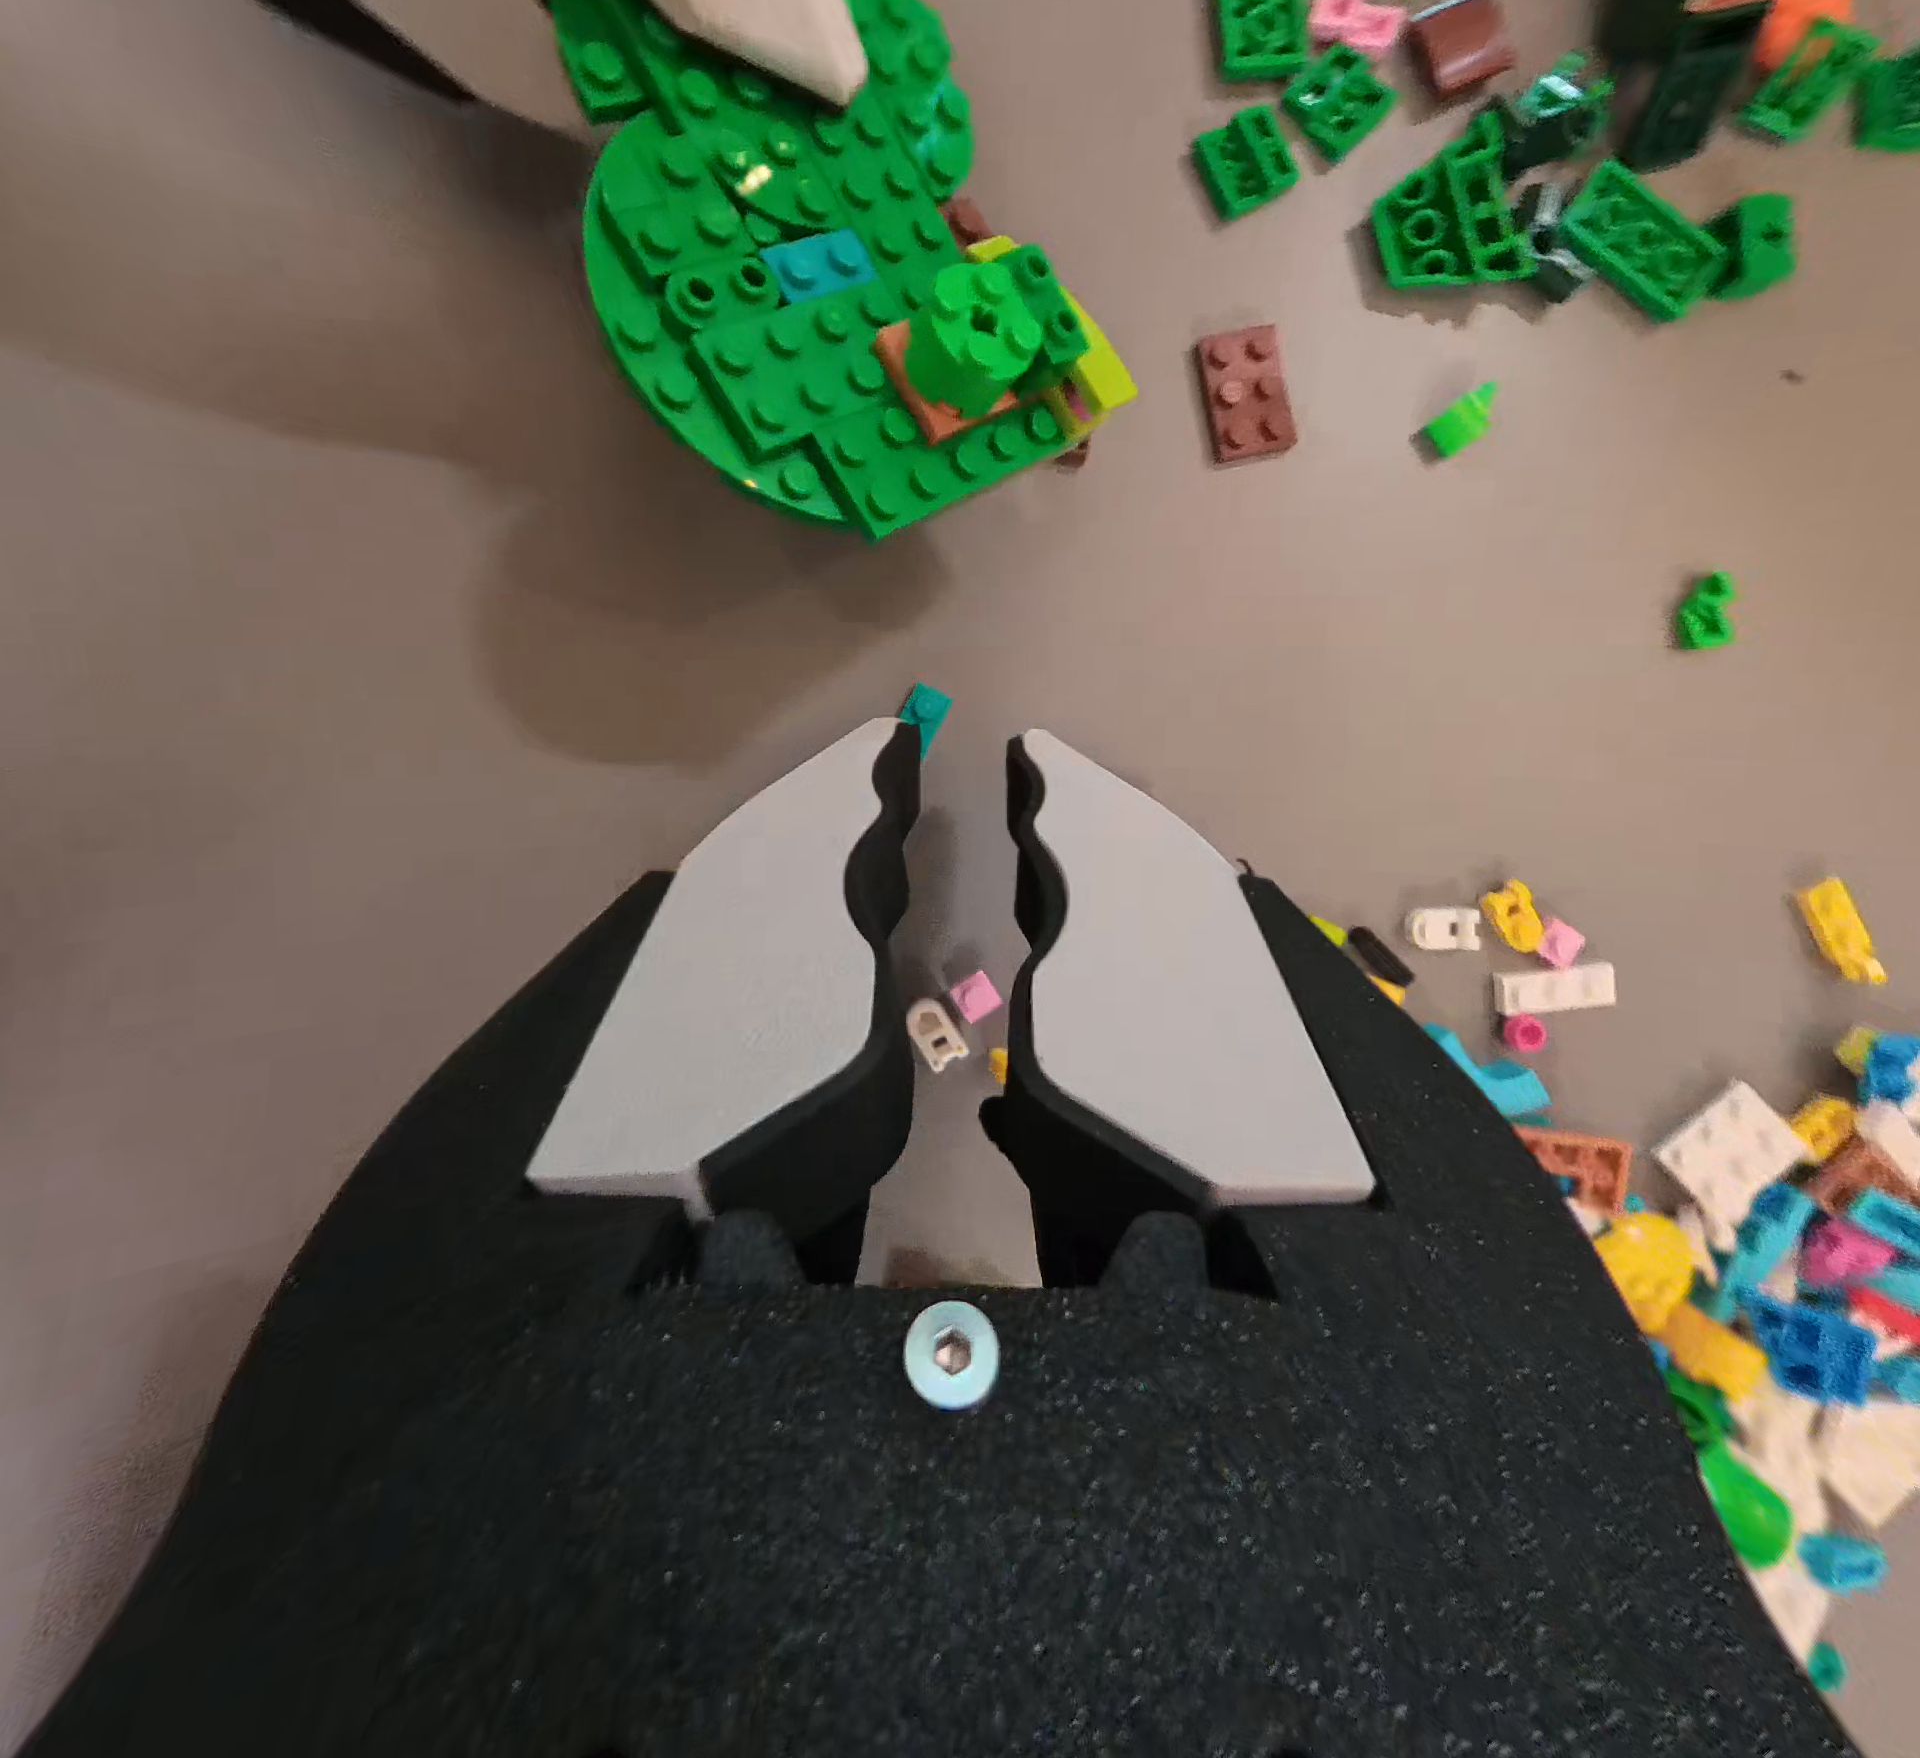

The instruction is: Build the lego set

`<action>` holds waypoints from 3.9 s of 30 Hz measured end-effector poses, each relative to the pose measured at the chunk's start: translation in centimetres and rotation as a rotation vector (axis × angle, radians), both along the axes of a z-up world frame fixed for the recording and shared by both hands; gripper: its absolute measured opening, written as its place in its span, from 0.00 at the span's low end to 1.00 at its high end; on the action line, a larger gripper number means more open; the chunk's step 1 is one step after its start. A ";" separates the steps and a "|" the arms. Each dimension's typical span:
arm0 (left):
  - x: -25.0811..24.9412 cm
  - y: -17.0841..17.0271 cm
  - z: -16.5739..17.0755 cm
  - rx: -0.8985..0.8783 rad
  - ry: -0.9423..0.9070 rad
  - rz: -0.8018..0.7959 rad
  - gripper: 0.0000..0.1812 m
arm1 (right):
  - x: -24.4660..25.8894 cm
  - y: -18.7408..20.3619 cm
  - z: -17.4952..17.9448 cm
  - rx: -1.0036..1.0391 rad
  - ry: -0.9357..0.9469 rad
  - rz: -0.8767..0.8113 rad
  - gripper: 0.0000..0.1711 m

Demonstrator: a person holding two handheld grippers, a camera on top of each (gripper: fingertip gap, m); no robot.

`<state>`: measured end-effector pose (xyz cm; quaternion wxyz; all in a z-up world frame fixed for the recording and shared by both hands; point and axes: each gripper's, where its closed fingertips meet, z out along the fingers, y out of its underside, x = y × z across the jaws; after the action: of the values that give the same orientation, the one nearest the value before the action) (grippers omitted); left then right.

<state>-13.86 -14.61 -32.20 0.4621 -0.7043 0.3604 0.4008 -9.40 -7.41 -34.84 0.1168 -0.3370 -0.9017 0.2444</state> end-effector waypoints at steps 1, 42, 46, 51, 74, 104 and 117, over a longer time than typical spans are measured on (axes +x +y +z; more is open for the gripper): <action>0.0 0.0 0.0 -0.002 0.014 0.002 0.05 | -0.1 0.0 0.1 -0.005 0.040 -0.040 0.09; 0.3 -0.2 0.5 0.023 0.096 0.008 0.04 | -0.7 0.2 2.1 -0.063 0.255 -0.265 0.04; 0.8 -0.2 0.9 0.048 0.116 -0.013 0.04 | -0.7 0.1 2.9 -0.064 0.277 -0.254 0.04; 0.7 -0.3 1.0 0.054 0.124 -0.006 0.04 | -0.8 0.0 3.6 -0.071 0.298 -0.255 0.04; -0.7 -0.2 1.6 0.058 0.368 0.146 0.04 | -4.1 -2.8 6.6 -0.311 0.262 -0.478 0.04; -0.4 0.1 1.8 0.074 0.437 0.149 0.04 | -4.4 -3.5 5.5 -0.198 0.171 -0.562 0.09; -0.2 -0.1 2.1 0.108 0.286 0.097 0.04 | -0.9 -1.9 7.3 0.327 0.772 0.177 0.28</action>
<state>-14.05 -14.68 -30.09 0.4231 -0.6308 0.3662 0.5376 -10.29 -9.34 -27.56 0.4763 -0.1193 -0.8441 0.2154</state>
